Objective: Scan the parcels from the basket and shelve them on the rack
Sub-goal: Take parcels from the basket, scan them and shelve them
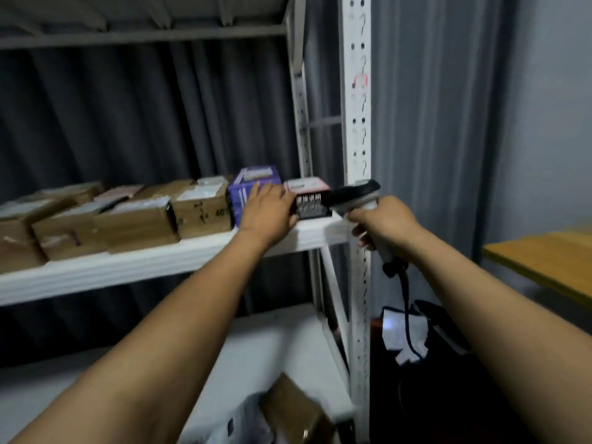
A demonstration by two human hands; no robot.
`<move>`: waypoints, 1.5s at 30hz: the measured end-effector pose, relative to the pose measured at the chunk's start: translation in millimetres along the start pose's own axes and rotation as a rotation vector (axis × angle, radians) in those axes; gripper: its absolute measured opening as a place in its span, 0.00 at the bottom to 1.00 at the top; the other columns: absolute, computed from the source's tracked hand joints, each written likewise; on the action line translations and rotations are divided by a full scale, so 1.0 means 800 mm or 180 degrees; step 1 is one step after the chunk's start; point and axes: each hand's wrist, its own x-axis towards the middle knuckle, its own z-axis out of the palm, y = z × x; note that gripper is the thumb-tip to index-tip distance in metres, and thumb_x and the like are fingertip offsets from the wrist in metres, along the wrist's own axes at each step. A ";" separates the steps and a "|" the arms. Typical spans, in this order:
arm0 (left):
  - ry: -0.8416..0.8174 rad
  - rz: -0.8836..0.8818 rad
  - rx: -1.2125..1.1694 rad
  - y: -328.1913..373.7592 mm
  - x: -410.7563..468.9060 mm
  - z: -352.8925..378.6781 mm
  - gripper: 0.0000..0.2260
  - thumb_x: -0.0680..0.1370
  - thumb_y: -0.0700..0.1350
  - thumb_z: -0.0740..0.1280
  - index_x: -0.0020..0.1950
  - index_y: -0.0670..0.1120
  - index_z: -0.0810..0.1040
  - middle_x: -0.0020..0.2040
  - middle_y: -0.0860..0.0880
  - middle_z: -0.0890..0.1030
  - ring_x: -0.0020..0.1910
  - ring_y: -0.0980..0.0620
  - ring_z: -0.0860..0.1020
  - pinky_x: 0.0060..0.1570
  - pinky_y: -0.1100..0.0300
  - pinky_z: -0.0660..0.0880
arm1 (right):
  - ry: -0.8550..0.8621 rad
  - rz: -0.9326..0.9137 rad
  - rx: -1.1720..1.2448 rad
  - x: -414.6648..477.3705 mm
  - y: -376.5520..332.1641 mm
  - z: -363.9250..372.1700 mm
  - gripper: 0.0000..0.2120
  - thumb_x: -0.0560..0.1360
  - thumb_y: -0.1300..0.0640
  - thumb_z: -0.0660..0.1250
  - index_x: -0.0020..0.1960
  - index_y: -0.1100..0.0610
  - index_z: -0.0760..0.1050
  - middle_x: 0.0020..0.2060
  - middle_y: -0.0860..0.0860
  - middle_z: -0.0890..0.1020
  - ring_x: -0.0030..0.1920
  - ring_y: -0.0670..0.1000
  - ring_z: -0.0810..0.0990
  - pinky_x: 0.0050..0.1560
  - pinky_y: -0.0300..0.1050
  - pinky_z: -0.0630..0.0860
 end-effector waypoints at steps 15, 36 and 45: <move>-0.1519 -0.0646 -0.0850 -0.014 -0.344 0.120 0.23 0.79 0.52 0.63 0.73 0.48 0.68 0.69 0.45 0.71 0.66 0.42 0.70 0.62 0.51 0.69 | -0.0638 0.0598 -0.0170 -0.182 0.135 0.123 0.06 0.73 0.58 0.70 0.46 0.61 0.78 0.34 0.56 0.83 0.27 0.54 0.79 0.26 0.42 0.74; -0.3063 -0.0849 -0.1564 -0.020 -0.611 0.245 0.35 0.75 0.52 0.70 0.78 0.52 0.57 0.74 0.46 0.62 0.70 0.44 0.66 0.65 0.58 0.67 | -0.1709 0.1033 -0.1009 -0.290 0.238 0.244 0.14 0.72 0.48 0.72 0.49 0.59 0.78 0.30 0.58 0.83 0.28 0.54 0.81 0.31 0.44 0.79; -0.1997 -0.2732 -0.1614 -0.010 -0.636 0.221 0.39 0.66 0.69 0.70 0.70 0.50 0.67 0.68 0.43 0.66 0.63 0.41 0.73 0.57 0.53 0.74 | -0.1693 0.1155 -0.0893 -0.314 0.246 0.281 0.07 0.74 0.57 0.70 0.39 0.58 0.76 0.31 0.54 0.83 0.23 0.48 0.78 0.26 0.41 0.75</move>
